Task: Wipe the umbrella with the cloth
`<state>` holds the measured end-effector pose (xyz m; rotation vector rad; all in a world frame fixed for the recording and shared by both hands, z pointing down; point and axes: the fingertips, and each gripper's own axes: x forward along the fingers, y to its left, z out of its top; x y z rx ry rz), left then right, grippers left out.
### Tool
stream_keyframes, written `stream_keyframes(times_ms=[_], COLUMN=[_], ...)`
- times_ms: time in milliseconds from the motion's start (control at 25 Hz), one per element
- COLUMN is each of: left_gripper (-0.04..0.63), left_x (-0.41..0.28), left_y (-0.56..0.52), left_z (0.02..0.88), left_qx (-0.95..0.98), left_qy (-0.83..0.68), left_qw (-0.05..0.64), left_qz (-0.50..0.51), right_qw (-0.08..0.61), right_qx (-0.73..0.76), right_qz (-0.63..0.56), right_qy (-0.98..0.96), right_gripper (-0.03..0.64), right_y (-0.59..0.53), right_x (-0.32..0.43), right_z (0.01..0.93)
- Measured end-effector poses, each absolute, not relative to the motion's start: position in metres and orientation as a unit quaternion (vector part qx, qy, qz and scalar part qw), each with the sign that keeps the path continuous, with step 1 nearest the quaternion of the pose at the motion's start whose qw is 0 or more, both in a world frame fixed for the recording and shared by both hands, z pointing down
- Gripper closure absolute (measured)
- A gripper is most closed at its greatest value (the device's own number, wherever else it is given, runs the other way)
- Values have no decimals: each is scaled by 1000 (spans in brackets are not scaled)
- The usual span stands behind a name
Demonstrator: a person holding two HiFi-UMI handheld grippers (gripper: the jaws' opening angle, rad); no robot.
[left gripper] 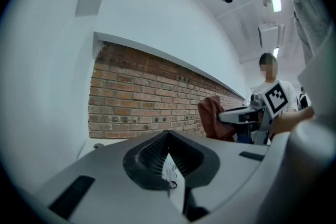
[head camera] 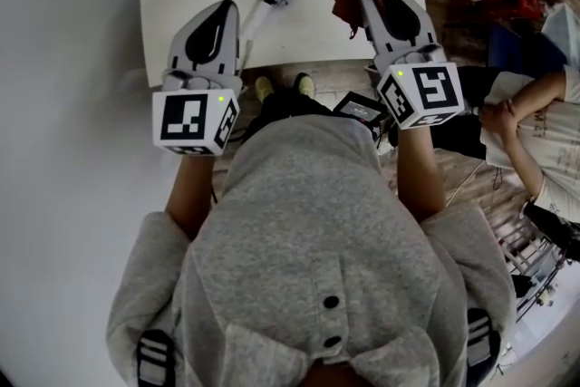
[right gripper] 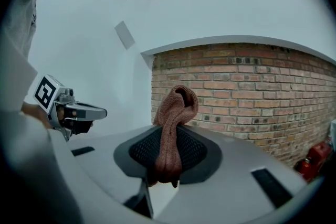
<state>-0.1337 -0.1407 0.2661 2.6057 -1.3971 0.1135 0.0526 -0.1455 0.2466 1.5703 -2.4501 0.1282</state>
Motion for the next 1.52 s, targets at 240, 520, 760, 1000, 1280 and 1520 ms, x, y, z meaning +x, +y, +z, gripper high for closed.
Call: stream_keyframes(times_ms=[240, 520, 760, 1000, 1280, 1520], left_gripper=[581, 581, 581, 580, 577, 506], left_x=[-127, -109, -95, -94, -77, -70], left_y=[-146, -163, -168, -170, -172, -173], left_z=[281, 324, 352, 388, 448, 498], left_qx=[872, 859, 854, 850, 854, 849], left_qy=[-473, -484, -482, -471, -422, -384], left_qw=[107, 128, 134, 150, 180, 213], left_qz=[72, 106, 145, 184, 246, 294], right_qw=[125, 151, 160, 180, 193, 210], right_qx=[525, 518, 517, 503, 494, 485], right_qz=[52, 49, 48, 63, 69, 52], right_qy=[-840, -841, -840, -843, -845, -847], right_gripper=[523, 523, 523, 523, 523, 523], right_y=[-167, -208, -232, -243, -257, -272], right_x=[60, 86, 102, 105, 101, 100], right_z=[255, 288, 303, 331, 352, 367])
